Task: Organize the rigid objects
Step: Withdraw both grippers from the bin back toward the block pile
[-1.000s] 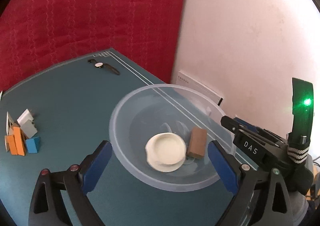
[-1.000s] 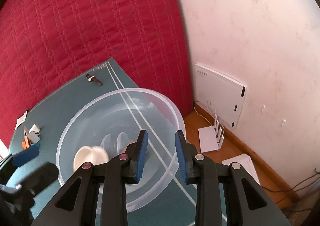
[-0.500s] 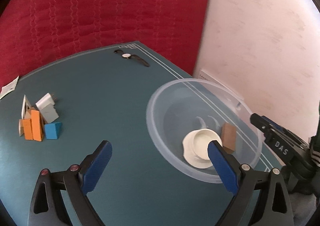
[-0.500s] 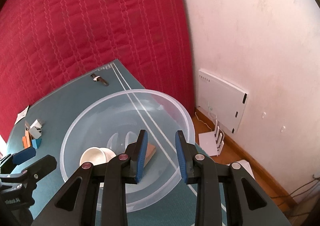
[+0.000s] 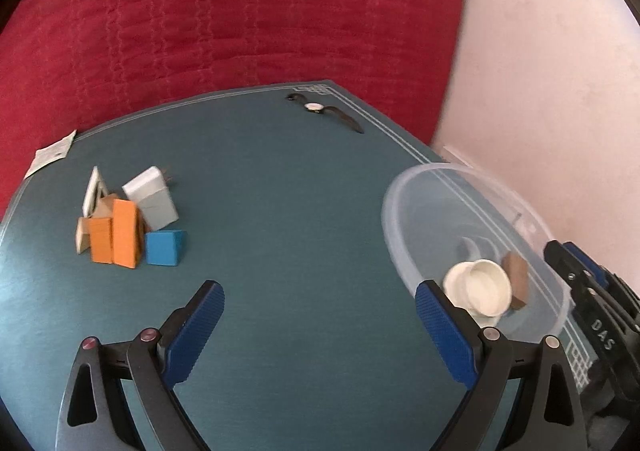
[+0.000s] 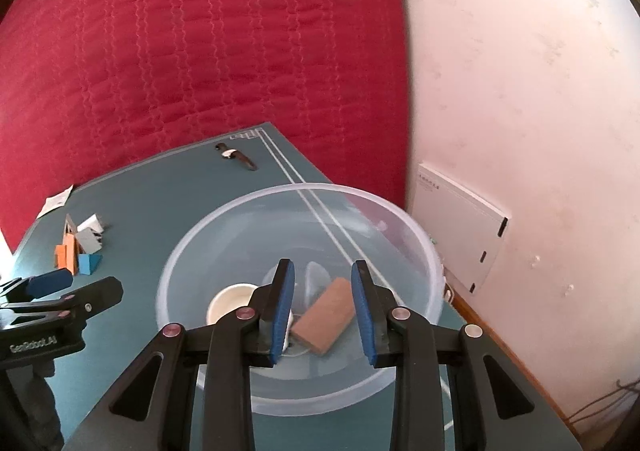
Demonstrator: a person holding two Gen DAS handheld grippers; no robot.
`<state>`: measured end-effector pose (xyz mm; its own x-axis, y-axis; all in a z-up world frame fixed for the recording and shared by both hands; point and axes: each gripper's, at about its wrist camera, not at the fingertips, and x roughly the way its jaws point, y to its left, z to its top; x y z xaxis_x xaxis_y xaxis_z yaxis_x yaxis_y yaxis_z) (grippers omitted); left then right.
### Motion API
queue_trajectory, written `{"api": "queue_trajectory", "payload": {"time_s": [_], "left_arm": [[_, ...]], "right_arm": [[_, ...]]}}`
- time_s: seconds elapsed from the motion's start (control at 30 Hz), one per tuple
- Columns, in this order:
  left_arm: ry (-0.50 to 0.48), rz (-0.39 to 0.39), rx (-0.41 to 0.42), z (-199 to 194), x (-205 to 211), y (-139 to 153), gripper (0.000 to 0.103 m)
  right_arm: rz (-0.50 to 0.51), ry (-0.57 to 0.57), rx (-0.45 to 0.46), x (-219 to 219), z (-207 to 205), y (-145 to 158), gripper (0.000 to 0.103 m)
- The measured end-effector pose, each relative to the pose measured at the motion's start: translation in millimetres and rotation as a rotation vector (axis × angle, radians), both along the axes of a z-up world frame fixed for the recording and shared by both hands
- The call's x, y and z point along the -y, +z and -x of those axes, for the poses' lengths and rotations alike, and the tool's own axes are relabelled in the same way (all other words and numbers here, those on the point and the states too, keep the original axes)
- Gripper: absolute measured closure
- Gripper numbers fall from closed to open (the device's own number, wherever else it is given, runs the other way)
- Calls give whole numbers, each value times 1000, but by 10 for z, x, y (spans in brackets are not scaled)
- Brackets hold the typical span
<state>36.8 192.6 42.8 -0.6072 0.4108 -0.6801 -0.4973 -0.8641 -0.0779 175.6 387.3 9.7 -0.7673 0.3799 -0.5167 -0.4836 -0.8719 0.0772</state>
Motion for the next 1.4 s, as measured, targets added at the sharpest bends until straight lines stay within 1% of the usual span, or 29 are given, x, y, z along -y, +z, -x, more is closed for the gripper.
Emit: {"api": "queue_trajectory", "payload": {"time_s": [0.13,0.17,0.2,0.27,0.37,0.53,0.63,0.87,1.1,1.27,1.4], "left_arm": [[42,1,1,91,164,-15,4],[56,2,4,126,216,-22,4],[64,3,5,137,246,-23,4],[92,5,14,186,345,-40,4],[135,8,23,254,496,-61,3],[210,13,15,354,787,-57,3],[250,17,6,418,957,-57,3],[346,16,10,546,1342,-83,3],[422,25,15,601,1658,-151,3],[446,23,20,608,1772,-181,3],[461,18,19,625,1827,-186,3]], "right_arm": [[0,17,-3,78,49,39,71],[2,21,-5,97,57,54,67],[5,28,-10,119,75,73,60],[7,42,-23,169,104,109,54],[4,83,-32,293,192,173,54],[45,189,-15,547,399,190,53],[89,265,20,720,567,159,53],[145,387,88,1111,911,75,52],[201,453,154,1373,1233,-86,52],[246,491,198,1512,1475,-177,52],[258,511,230,1612,1672,-225,52]]}}
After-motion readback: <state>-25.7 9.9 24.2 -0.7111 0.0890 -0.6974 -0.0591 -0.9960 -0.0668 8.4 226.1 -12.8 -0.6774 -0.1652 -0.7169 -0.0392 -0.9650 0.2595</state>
